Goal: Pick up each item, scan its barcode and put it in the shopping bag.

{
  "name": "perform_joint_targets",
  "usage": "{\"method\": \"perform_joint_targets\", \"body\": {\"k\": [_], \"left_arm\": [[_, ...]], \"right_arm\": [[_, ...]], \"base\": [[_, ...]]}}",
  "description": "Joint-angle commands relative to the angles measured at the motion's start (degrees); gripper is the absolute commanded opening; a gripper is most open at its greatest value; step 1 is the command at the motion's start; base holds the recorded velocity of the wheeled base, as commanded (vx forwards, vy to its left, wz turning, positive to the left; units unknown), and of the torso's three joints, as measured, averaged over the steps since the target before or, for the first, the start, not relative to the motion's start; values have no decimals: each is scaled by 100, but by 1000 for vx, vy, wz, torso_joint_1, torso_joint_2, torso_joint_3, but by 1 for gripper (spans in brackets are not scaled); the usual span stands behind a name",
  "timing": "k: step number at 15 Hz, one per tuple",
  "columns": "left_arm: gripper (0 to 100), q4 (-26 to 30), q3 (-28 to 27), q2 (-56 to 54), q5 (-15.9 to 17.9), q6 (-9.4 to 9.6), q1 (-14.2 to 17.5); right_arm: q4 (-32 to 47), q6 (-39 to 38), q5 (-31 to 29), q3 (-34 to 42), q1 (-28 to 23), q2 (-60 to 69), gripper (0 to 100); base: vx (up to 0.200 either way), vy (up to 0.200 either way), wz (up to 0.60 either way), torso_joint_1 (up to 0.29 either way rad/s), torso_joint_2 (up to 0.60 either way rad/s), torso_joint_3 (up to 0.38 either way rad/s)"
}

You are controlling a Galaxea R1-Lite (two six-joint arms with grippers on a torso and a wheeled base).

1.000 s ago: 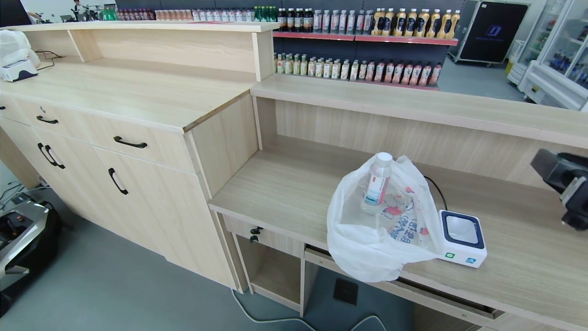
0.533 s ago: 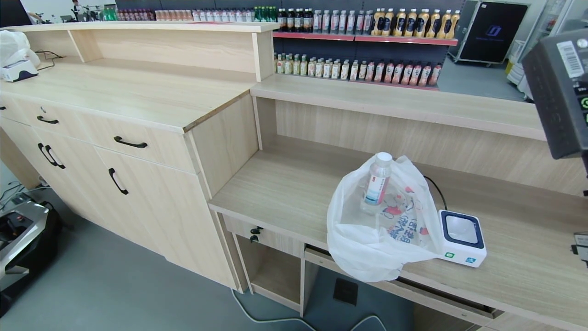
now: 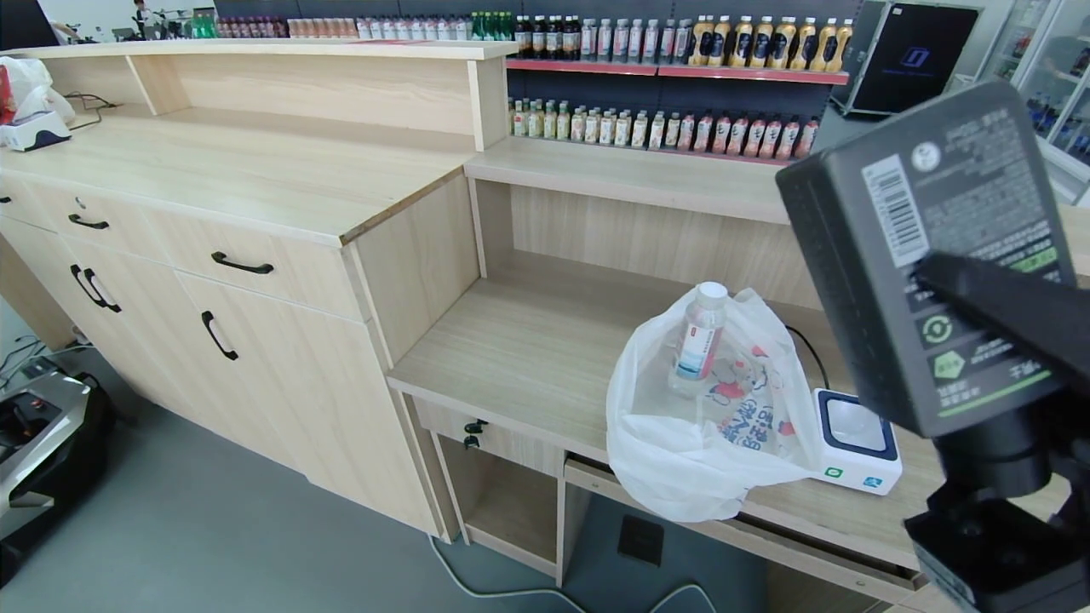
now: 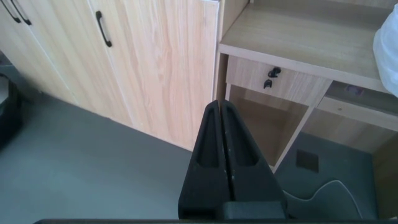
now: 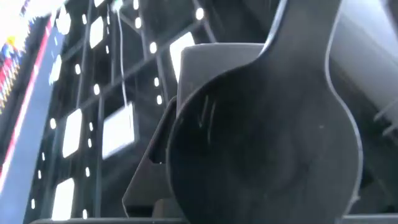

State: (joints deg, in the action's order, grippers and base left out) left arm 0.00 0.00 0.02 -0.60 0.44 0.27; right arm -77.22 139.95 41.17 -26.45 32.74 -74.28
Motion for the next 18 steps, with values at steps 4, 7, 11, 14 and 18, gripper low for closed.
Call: {"method": "perform_joint_targets", "body": {"k": [4, 7, 11, 14, 18], "left_arm": [[0, 0, 0, -2, -2, 0, 0], [0, 0, 0, -2, -2, 0, 0], [0, 0, 0, -2, -2, 0, 0], [0, 0, 0, -2, -2, 0, 0], [0, 0, 0, -2, -2, 0, 0]], "right_arm": [[172, 59, 295, 26, 215, -148, 0], [427, 120, 322, 35, 215, -140, 0], [1077, 76, 331, 9, 224, 19, 0], [1393, 103, 313, 9, 364, 45, 0], [1903, 129, 331, 17, 426, 168, 0]], "base": [[0, 0, 0, 0, 0, 0], [0, 0, 0, 0, 0, 0], [0, 0, 0, 0, 0, 0], [0, 0, 0, 0, 0, 0], [0, 0, 0, 0, 0, 0]]}}
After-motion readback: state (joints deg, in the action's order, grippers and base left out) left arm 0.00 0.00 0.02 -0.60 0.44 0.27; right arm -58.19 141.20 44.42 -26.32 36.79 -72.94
